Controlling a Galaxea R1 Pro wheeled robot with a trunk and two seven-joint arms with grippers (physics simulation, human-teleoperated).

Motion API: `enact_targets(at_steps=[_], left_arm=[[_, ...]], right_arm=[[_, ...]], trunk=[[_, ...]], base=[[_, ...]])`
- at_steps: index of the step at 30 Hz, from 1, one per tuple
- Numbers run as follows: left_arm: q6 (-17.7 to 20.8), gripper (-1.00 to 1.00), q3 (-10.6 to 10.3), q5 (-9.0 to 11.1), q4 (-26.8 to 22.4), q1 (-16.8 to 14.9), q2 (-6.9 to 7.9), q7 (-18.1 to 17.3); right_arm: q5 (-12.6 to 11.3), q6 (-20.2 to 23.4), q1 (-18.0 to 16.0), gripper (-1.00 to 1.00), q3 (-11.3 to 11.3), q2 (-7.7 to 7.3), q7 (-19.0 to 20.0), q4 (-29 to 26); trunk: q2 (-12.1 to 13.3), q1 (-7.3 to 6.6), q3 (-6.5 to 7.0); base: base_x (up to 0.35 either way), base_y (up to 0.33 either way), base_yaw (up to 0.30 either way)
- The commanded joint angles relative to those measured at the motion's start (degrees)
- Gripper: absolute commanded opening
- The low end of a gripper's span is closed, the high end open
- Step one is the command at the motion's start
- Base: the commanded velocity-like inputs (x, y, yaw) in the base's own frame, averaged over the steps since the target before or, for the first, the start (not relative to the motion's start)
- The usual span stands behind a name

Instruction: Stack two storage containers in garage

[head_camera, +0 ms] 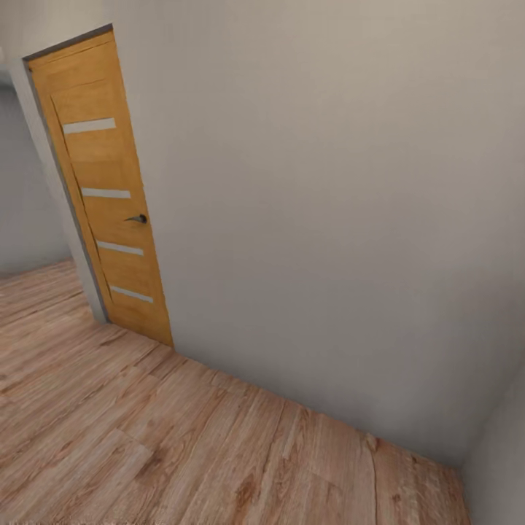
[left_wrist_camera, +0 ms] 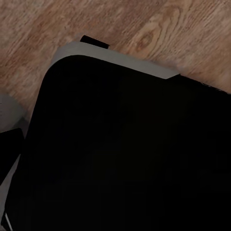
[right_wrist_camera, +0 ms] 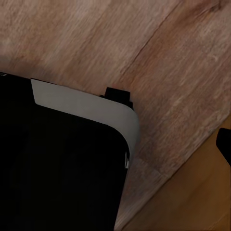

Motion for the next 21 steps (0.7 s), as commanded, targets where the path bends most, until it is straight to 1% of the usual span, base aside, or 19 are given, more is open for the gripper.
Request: enact_targets(at_steps=[1,6,21], left_arm=[[-0.1,1.00,0.2,0.1,0.0,0.0,-0.02,0.0],[0.0,1.00,0.2,0.1,0.0,0.0,0.01,0.0],[-0.1,1.00,0.2,0.1,0.1,0.0,-0.01,0.0]], right_arm=[[0.2,-0.4,-0.1,1.00,0.4,-0.02,0.0,0.2],[0.2,-0.4,-0.1,1.00,0.4,-0.08,0.1,0.2],[0.2,-0.4,-0.1,1.00,0.4,-0.05,0.1,0.2]], trunk=[[0.0,0.01,-0.05],[0.0,0.01,-0.05],[0.0,0.01,-0.05]], base=[[0.089,0.000,0.273],[0.216,0.000,0.273],[0.316,0.000,0.273]])
